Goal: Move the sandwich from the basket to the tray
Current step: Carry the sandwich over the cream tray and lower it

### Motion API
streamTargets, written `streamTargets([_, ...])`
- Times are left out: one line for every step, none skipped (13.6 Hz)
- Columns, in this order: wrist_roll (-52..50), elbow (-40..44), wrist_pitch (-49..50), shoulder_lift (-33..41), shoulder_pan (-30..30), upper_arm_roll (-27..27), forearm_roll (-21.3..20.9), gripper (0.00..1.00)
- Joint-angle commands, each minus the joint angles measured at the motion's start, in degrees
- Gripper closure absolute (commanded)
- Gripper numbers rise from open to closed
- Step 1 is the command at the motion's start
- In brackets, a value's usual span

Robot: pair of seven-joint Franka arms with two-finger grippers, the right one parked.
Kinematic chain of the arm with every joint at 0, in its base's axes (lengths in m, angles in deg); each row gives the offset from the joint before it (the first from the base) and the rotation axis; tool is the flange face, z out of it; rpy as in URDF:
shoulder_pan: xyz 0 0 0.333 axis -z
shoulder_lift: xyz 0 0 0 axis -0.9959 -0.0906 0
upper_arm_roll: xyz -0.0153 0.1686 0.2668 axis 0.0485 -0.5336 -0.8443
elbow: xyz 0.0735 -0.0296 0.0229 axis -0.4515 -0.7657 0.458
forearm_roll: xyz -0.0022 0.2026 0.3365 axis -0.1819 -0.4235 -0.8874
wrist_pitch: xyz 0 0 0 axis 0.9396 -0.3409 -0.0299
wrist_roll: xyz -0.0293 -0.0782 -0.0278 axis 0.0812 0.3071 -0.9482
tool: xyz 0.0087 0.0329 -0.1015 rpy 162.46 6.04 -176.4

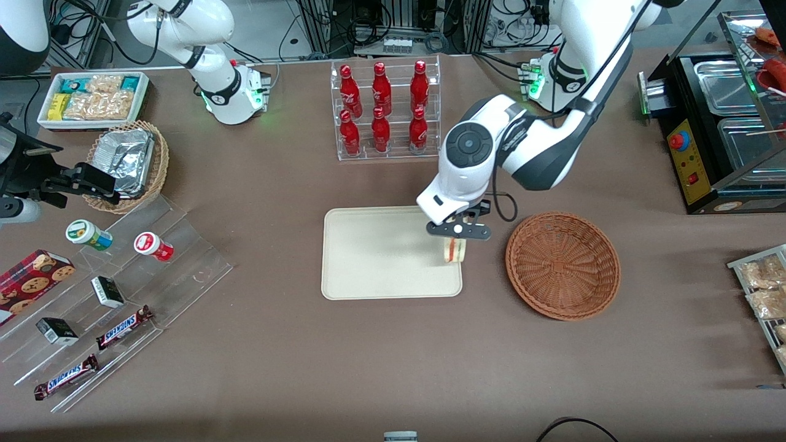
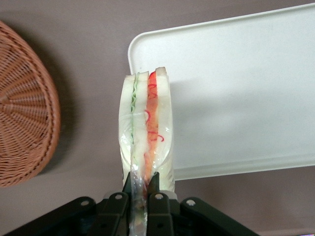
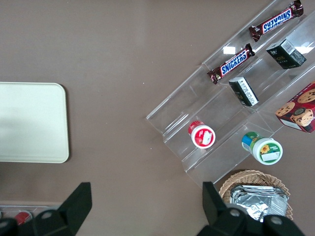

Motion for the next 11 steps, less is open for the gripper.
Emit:
streamTargets([-5.72, 4.79, -0.69, -5.76, 2.29, 0.37, -4.81, 1.0])
streamTargets([-6.61, 5.76, -1.48, -7.17, 2.81, 0.37, -5.7, 1.0])
streamTargets([-6.79, 6.2, -2.01, -8.05, 3.26, 0.89, -6.14, 1.0])
streamTargets([-6.71, 6.81, -2.28, -8.93, 3.26, 1.33, -6.23, 1.0])
streamTargets([-6.53, 7.52, -2.54, -9.81, 3.26, 1.68, -6.15, 1.0])
streamTargets([-6.27, 8.31, -3.07, -10.86, 3.26, 2.12, -6.23, 1.0])
streamTargets([-6.18, 8.58, -4.29, -11.48, 3.26, 2.39, -6.23, 1.0])
streamTargets([-6.18, 8.49, -5.61, -12.01, 3.35, 2.47, -6.23, 1.0])
streamTargets([-6.18, 8.49, -6.41, -12.36, 3.35, 2.48, -6.32, 1.0])
streamTargets([-6.53, 8.49, -7.02, -12.63, 3.43, 2.48, -6.93, 1.0])
streamTargets([-6.79, 8.4, -7.38, -13.41, 3.44, 2.48, -7.72, 1.0])
